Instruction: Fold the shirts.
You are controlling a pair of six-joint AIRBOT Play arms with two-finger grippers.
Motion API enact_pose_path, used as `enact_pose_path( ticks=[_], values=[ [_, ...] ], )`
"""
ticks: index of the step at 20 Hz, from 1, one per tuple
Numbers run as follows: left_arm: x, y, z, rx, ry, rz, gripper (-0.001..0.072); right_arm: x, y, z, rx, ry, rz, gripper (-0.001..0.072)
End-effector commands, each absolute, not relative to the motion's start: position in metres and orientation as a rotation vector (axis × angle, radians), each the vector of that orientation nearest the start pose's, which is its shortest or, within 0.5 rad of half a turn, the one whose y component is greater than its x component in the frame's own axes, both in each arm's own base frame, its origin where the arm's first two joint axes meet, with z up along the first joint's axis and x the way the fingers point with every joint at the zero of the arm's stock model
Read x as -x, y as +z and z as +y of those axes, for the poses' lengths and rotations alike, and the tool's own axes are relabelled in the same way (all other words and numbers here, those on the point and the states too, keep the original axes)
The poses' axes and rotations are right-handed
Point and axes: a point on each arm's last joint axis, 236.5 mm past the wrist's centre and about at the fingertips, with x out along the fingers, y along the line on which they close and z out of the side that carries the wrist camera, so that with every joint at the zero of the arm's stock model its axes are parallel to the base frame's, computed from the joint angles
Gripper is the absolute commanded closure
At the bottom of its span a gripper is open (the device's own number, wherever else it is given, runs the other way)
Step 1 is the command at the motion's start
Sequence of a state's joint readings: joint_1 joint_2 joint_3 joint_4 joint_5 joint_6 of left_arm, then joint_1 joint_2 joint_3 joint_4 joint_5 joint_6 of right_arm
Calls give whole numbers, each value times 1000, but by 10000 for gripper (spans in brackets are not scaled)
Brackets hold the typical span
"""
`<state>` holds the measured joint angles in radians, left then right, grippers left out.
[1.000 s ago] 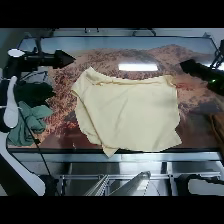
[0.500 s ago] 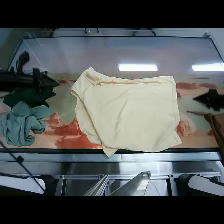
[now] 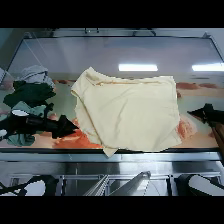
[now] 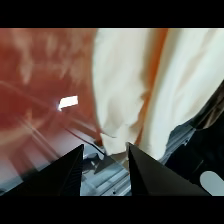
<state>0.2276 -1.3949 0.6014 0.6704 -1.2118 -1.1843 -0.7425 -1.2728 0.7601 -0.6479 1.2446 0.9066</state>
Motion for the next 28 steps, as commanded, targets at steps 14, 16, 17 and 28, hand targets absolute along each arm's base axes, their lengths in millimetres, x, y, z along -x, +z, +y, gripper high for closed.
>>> enact_pose_path(
  ticks=[14,16,17,28],
  values=[
    [-310,-107,-160,807,-336,1393,680,-233,-76,-50,-783,184,1455,270],
    [-308,-105,-154,820,-351,1401,680,-210,-92,-38,-800,188,1527,271],
    [-307,-104,-151,828,-357,1402,680,-202,-101,-31,-821,187,1547,272],
    [-307,-102,-147,821,-377,1397,680,-209,-147,36,-754,296,1598,417]
  ],
)
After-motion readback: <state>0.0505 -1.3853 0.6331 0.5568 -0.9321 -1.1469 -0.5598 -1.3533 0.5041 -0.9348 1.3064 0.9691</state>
